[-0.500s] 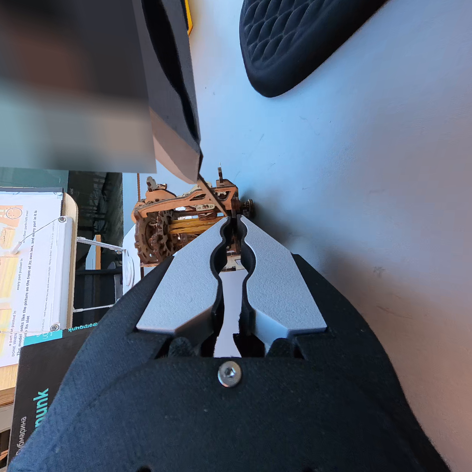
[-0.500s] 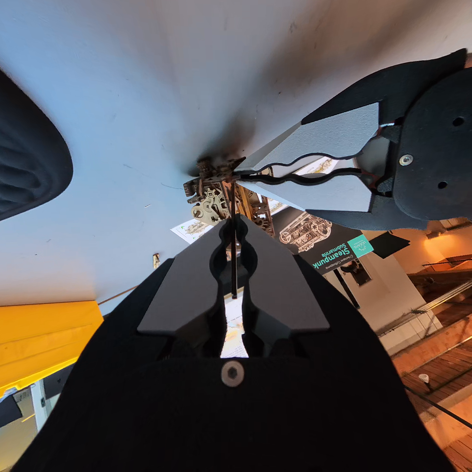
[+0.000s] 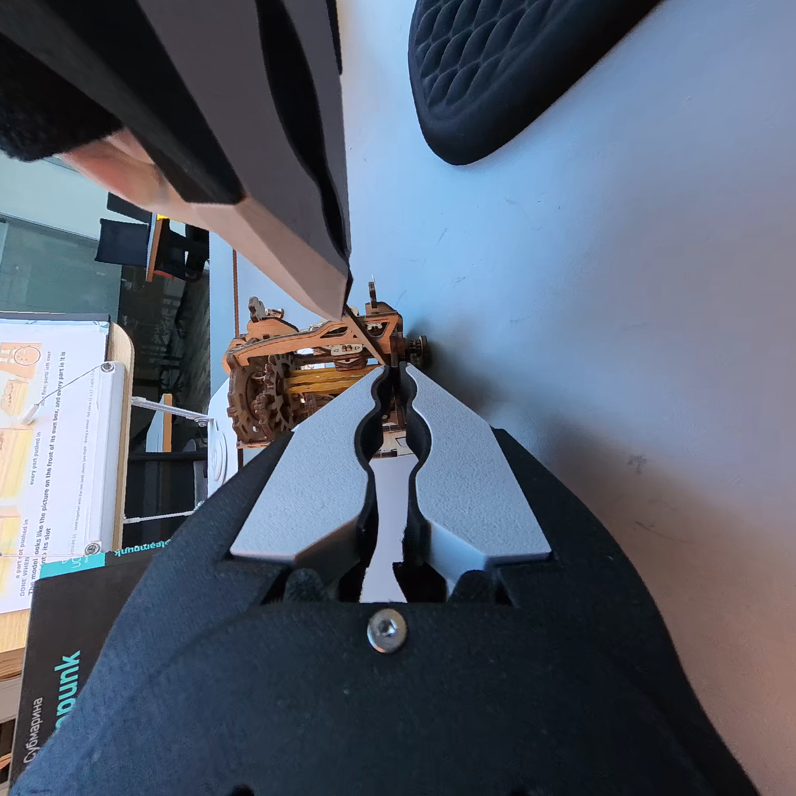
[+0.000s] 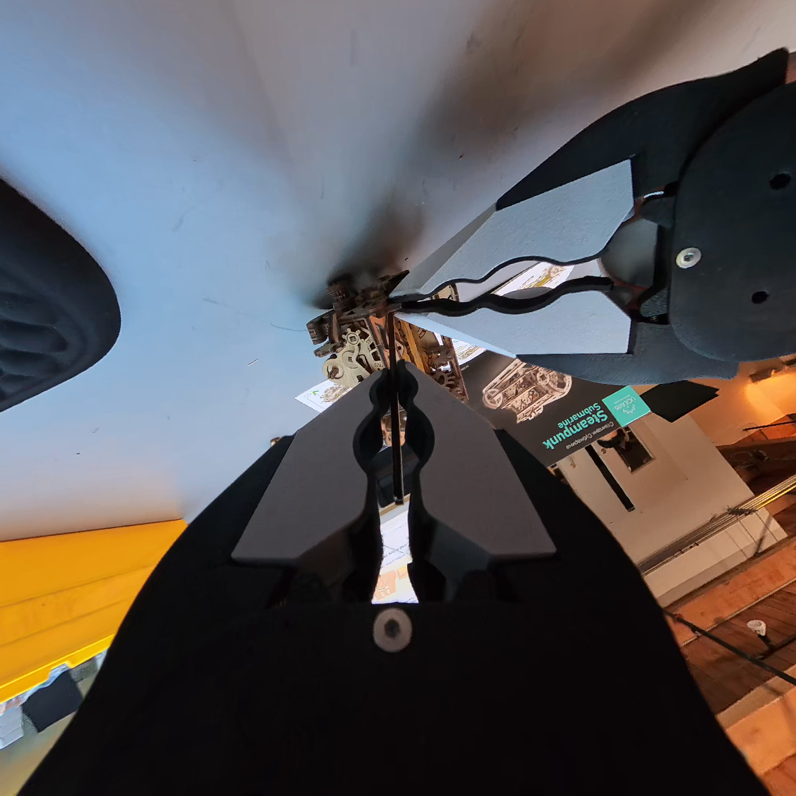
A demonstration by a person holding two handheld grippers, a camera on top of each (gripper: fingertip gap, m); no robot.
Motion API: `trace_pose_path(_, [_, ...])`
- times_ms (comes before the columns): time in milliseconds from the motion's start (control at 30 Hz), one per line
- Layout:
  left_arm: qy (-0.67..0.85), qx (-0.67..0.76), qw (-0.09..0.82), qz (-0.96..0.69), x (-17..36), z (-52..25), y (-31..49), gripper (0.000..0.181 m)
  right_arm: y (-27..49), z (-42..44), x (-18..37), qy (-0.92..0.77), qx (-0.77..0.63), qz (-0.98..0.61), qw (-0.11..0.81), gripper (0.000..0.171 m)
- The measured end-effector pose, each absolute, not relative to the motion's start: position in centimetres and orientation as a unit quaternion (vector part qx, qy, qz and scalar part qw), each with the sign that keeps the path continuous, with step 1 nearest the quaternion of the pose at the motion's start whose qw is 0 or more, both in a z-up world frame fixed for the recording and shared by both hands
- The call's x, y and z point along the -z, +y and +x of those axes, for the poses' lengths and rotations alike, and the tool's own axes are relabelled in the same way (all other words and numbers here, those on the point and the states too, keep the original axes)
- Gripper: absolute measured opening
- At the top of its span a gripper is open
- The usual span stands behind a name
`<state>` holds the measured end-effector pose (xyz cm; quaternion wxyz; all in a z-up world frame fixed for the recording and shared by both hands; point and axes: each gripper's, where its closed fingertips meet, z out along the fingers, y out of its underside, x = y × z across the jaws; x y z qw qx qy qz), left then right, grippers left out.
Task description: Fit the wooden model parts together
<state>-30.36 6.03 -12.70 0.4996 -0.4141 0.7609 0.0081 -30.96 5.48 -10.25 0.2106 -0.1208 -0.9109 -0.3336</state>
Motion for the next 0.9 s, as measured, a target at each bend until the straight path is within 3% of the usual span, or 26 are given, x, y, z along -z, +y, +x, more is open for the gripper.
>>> trace_pose_path(900, [0.76,-0.016,0.506,-0.408,12.97,-29.97,6.21,0.0,5.74,-30.39,10.45,-0.891,0.377,-0.114,0.224,0.001])
